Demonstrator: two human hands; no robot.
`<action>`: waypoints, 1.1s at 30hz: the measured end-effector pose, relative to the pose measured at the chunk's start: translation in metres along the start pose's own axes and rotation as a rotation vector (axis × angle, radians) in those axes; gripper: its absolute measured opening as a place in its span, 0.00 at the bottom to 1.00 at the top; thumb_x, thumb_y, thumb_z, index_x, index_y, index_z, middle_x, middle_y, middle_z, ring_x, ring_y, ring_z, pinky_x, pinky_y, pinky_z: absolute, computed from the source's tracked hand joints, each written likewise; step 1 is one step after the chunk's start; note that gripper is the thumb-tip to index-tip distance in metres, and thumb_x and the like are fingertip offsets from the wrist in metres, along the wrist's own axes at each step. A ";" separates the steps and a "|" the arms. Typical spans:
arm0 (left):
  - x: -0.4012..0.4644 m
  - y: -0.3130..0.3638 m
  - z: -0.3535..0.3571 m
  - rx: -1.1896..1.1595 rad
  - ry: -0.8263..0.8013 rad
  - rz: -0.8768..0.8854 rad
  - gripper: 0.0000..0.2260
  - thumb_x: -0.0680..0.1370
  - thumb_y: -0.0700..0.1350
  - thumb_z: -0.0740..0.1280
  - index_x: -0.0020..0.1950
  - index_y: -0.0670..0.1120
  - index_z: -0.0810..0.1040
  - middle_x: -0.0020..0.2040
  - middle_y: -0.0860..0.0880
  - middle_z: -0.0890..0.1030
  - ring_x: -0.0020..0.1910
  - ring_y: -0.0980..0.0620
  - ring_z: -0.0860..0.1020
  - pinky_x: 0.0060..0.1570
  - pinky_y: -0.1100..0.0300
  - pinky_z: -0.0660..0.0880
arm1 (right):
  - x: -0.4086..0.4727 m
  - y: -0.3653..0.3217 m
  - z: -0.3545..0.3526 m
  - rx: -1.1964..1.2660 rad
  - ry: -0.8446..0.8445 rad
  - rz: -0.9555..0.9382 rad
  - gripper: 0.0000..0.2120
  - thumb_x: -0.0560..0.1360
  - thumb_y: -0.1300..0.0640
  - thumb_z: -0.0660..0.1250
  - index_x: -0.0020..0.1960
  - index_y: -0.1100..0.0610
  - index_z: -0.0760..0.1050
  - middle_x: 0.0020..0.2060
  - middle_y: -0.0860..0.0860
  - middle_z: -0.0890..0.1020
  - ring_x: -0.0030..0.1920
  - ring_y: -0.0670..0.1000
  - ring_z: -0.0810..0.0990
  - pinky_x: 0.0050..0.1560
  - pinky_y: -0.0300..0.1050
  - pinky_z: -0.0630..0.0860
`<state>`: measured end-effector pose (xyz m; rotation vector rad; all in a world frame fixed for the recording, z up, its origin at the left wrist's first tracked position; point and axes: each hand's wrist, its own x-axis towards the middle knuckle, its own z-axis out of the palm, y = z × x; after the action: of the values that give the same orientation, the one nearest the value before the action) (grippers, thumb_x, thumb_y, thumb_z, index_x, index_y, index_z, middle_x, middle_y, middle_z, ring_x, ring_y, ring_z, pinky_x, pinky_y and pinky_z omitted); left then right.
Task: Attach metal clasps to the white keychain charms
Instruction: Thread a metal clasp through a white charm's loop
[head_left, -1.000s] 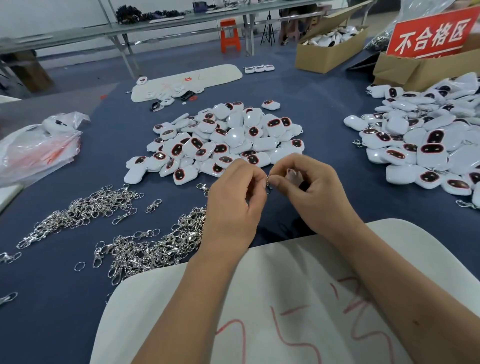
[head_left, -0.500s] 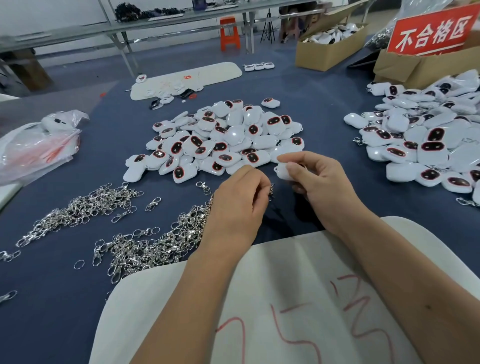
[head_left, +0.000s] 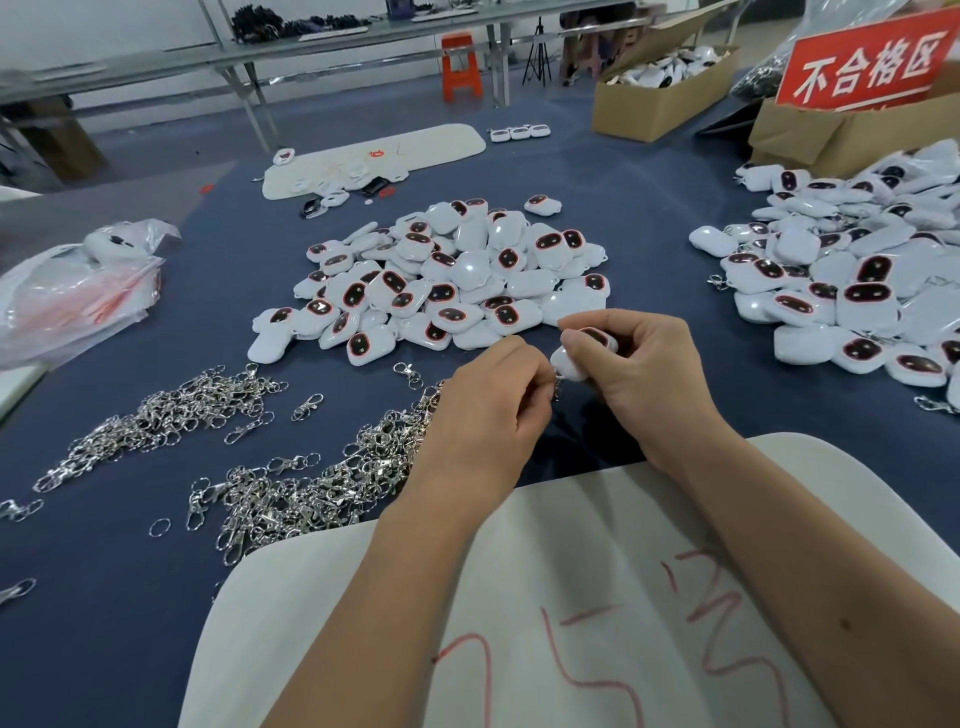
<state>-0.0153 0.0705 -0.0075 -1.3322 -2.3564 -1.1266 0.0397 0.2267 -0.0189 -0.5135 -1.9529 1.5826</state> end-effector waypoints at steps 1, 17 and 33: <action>0.000 0.000 0.000 0.001 -0.002 0.000 0.04 0.77 0.34 0.68 0.44 0.41 0.77 0.42 0.50 0.77 0.40 0.50 0.73 0.42 0.48 0.72 | 0.000 -0.001 0.000 -0.016 -0.003 -0.017 0.05 0.76 0.56 0.75 0.44 0.47 0.86 0.36 0.51 0.86 0.34 0.42 0.76 0.37 0.33 0.75; -0.002 -0.001 0.003 -0.011 0.007 -0.136 0.04 0.76 0.34 0.68 0.44 0.42 0.79 0.43 0.48 0.80 0.42 0.49 0.75 0.45 0.49 0.72 | -0.010 -0.010 0.005 -0.211 0.029 -0.243 0.05 0.76 0.61 0.75 0.50 0.55 0.86 0.36 0.45 0.85 0.35 0.40 0.79 0.41 0.29 0.74; 0.004 0.002 0.000 -0.438 0.276 -0.260 0.07 0.75 0.34 0.73 0.43 0.45 0.83 0.40 0.55 0.83 0.41 0.58 0.82 0.44 0.71 0.74 | -0.003 -0.004 0.003 0.434 -0.150 0.168 0.06 0.79 0.56 0.74 0.50 0.59 0.84 0.33 0.48 0.79 0.27 0.44 0.71 0.28 0.33 0.67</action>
<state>-0.0159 0.0730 -0.0044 -0.9104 -2.1980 -1.8548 0.0399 0.2214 -0.0163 -0.3936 -1.6268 2.1331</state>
